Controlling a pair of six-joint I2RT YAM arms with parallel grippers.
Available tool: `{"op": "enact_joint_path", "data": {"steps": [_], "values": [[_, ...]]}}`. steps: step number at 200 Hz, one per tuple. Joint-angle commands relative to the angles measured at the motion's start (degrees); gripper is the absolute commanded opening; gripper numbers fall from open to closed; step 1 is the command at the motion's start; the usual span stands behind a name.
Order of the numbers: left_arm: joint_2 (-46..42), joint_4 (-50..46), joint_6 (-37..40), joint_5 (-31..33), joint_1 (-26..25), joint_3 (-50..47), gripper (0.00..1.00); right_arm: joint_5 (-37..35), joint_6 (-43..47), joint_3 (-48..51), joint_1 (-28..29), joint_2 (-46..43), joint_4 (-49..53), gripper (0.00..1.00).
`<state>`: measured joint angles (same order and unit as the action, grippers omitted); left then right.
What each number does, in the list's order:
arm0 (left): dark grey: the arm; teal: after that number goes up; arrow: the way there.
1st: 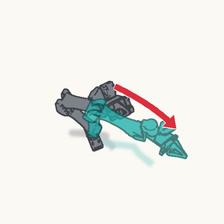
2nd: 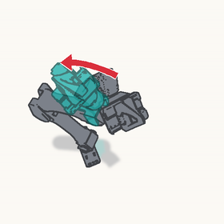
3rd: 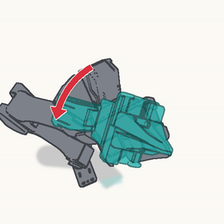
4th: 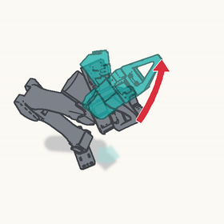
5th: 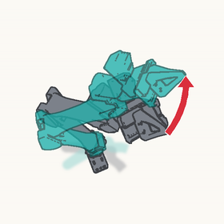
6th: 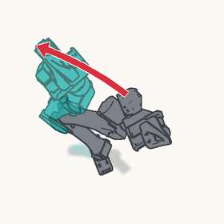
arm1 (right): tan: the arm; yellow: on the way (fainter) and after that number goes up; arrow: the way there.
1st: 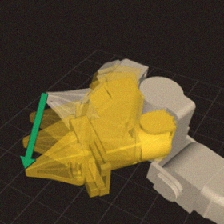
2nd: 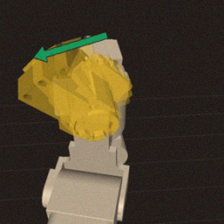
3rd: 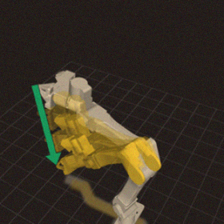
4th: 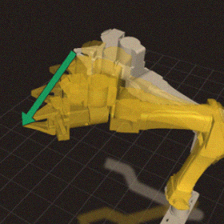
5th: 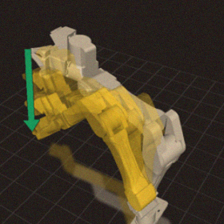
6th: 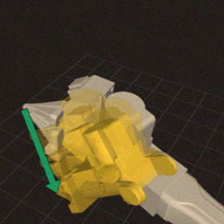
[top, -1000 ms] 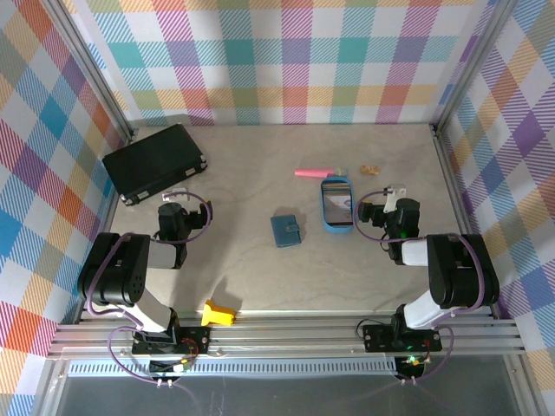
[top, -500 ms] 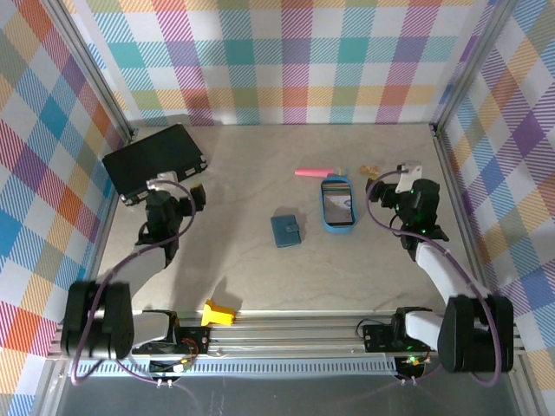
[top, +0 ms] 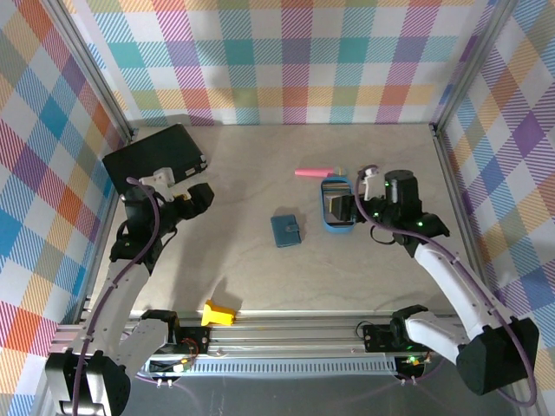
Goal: Put the credit cards into the card holder
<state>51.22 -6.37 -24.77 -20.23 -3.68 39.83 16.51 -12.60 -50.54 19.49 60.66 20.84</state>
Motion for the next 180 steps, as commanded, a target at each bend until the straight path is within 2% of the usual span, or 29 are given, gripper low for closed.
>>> {"op": "enact_joint_path", "data": {"steps": [1,29,56,106,180], "values": [[-0.6,-4.4,-5.1,-7.5,-0.5,-1.8,0.97,-1.6,-3.4,-4.2,6.3,5.0,6.3,0.73],[2.6,-6.4,-8.4,-8.9,-0.5,-2.9,0.96,-7.1,-4.4,-11.7,14.6,16.5,10.2,0.69],[6.0,-4.2,-11.3,-13.4,-0.5,-4.6,0.93,-11.2,-6.3,-19.6,19.0,28.2,13.0,0.66],[7.1,-6.2,-10.8,-12.3,-0.5,-5.3,0.93,-12.7,-7.0,-32.0,20.7,45.5,17.9,0.63],[7.9,-6.6,-9.4,-13.4,-0.4,-5.2,0.93,-10.6,-6.7,-38.2,20.7,56.1,17.6,0.62]]}}
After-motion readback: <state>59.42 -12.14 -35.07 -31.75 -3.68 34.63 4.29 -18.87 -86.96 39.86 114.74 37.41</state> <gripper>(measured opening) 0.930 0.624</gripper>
